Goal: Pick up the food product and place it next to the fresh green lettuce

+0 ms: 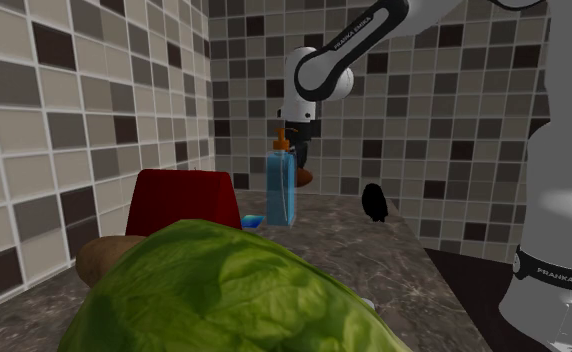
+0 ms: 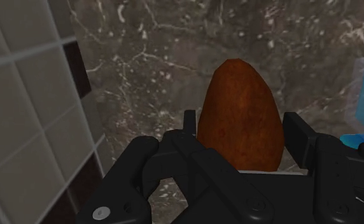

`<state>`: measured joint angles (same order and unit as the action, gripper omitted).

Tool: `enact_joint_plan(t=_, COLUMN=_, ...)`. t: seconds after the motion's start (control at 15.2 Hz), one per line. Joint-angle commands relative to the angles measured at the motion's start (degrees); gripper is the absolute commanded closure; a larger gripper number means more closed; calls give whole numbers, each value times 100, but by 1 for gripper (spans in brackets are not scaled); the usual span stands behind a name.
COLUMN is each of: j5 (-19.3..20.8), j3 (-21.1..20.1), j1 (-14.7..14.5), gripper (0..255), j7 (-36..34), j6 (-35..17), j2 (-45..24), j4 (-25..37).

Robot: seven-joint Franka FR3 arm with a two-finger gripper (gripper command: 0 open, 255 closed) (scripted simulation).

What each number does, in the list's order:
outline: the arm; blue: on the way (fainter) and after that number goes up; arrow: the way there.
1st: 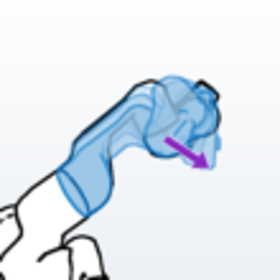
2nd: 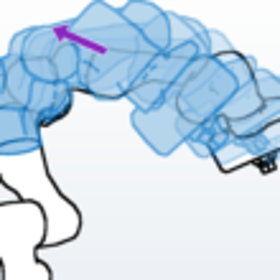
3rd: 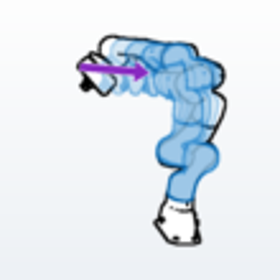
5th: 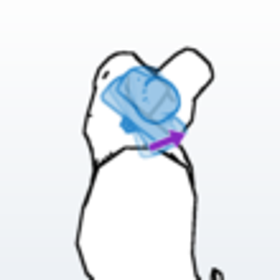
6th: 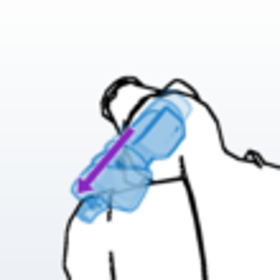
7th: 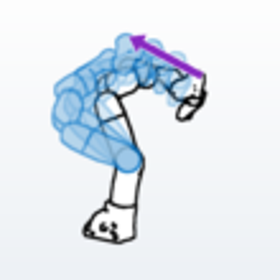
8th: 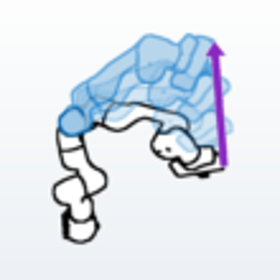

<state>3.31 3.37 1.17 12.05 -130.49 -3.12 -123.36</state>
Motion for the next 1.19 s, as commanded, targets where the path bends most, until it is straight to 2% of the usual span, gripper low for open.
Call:
enact_joint_plan(t=0.0, j5=-2, j3=1, j1=1, gripper=255, j7=11, j6=168, j2=78, j4=88)
enact_joint_plan(t=1.12, j5=-16, j3=-10, j1=-10, gripper=255, j7=59, j6=1437, j2=522, j4=913)
